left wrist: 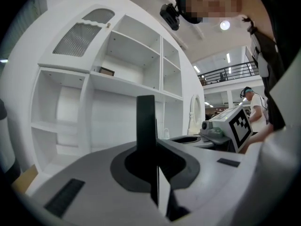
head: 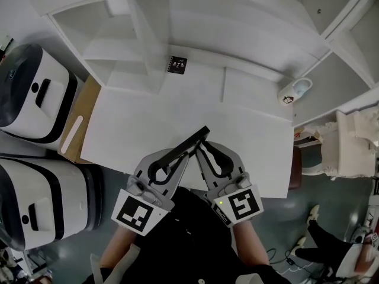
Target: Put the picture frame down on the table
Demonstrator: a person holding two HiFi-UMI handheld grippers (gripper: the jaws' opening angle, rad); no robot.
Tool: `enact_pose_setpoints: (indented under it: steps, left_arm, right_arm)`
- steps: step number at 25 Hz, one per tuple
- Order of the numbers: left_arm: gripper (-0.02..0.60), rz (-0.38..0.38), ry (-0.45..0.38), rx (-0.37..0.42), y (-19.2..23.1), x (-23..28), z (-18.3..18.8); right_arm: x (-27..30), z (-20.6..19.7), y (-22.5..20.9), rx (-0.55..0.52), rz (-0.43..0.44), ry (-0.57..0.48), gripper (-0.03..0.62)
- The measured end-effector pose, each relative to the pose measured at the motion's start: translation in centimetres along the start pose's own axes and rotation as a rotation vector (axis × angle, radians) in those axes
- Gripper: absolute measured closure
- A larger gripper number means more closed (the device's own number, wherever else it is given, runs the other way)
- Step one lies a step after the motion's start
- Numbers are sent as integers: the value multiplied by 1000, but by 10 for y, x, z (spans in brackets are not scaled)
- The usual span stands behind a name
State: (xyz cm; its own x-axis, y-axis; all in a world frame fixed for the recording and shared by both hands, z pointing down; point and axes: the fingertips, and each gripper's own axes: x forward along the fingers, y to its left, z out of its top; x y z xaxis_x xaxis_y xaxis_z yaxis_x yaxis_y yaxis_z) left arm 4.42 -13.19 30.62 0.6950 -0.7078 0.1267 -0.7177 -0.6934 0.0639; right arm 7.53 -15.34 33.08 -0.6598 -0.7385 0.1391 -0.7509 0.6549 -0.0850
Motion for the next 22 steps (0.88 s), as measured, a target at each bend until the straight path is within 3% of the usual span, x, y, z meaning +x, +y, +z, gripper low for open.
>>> enact_pose_setpoints:
  steps: [11, 17, 22]
  left_arm:
    - [487, 149, 148, 16, 27, 13, -30]
    - [467, 192, 244, 94, 40, 14, -53]
    - [456, 212, 307, 59, 59, 14, -71]
  right_arm:
    - [14, -27, -25, 142, -86, 82, 528]
    - [24, -45, -32, 188, -147, 140, 528]
    - [38, -59, -29, 226, -192, 171, 528]
